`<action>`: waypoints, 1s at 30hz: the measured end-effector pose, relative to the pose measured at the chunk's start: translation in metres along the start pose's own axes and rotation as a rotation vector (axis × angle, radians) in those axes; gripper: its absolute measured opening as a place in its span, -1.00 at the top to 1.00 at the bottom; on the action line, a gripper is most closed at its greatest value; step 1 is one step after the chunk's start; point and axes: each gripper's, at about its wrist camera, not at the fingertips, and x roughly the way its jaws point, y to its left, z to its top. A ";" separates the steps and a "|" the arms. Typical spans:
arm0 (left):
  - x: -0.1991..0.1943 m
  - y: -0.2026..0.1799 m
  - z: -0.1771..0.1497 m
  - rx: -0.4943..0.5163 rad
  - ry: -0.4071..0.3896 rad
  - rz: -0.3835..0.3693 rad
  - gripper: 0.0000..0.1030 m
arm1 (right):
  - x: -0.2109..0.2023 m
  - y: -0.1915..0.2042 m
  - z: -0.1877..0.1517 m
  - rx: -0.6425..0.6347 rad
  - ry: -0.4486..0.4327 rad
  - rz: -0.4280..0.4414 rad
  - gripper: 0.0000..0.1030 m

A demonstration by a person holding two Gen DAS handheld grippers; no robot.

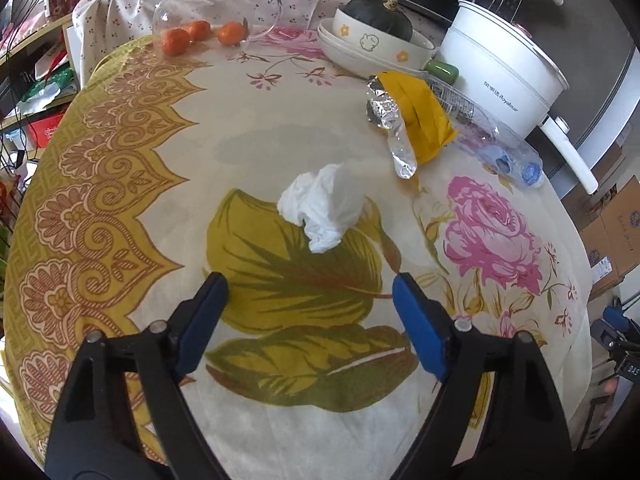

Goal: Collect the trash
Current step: 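Grasp the crumpled white tissue on the table with the left gripper, then lift the white tissue with the left gripper while the right gripper grasps the yellow bag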

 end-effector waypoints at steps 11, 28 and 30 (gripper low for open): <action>0.015 0.002 0.026 0.018 -0.040 -0.024 -0.01 | 0.033 0.010 0.001 0.016 0.045 0.008 -1.00; -0.012 0.041 0.027 -0.094 -0.049 -0.013 0.66 | 0.074 0.114 0.073 -0.013 -0.038 0.171 -1.00; -0.015 0.052 0.026 -0.139 -0.046 -0.013 0.66 | 0.080 0.142 0.089 -0.022 -0.062 0.206 -1.00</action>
